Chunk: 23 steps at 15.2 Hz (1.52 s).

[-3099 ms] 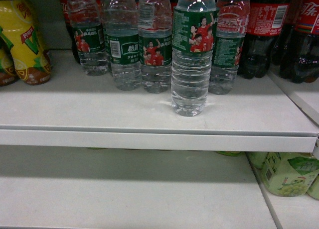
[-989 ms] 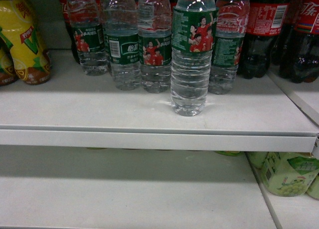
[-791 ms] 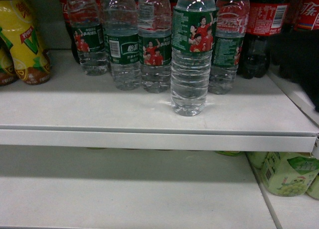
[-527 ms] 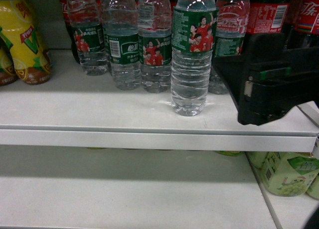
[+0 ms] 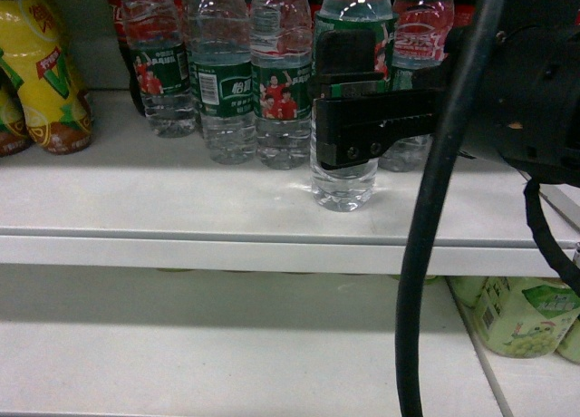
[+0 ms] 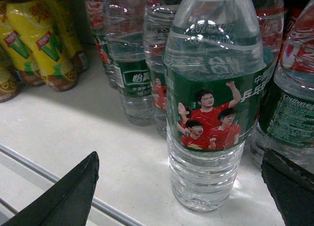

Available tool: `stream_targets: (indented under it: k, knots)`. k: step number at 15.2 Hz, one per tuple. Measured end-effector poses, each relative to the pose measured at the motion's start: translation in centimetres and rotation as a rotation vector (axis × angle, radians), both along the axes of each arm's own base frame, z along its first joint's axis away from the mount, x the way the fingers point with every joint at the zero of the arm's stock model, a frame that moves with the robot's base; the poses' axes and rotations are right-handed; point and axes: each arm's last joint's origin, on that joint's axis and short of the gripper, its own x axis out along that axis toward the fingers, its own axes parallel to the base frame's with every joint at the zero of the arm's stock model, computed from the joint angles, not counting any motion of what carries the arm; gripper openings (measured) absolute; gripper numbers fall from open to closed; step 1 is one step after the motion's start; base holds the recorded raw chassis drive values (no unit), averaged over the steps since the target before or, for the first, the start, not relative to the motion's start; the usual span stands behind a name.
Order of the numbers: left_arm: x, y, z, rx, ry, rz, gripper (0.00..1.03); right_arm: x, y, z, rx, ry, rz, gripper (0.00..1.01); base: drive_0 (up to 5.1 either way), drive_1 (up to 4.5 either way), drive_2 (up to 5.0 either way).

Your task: Move water from second to third shelf

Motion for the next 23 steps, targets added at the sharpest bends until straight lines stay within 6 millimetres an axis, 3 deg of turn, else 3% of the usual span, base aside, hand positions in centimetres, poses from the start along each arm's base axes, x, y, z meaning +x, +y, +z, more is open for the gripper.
stream_targets:
  k: [4, 23]
  knots:
    - [0.0, 0.0, 0.0, 0.0, 0.0, 0.0, 0.98, 1.8, 1.1, 0.4, 0.001, 0.003, -0.054, 0.98, 0.0, 0.0, 0.0]
    - [0.0, 0.0, 0.0, 0.0, 0.0, 0.0, 0.98, 6.0, 3.8, -0.6, -0.019, -0.029, -0.152, 0.98, 0.0, 0.0, 0.0]
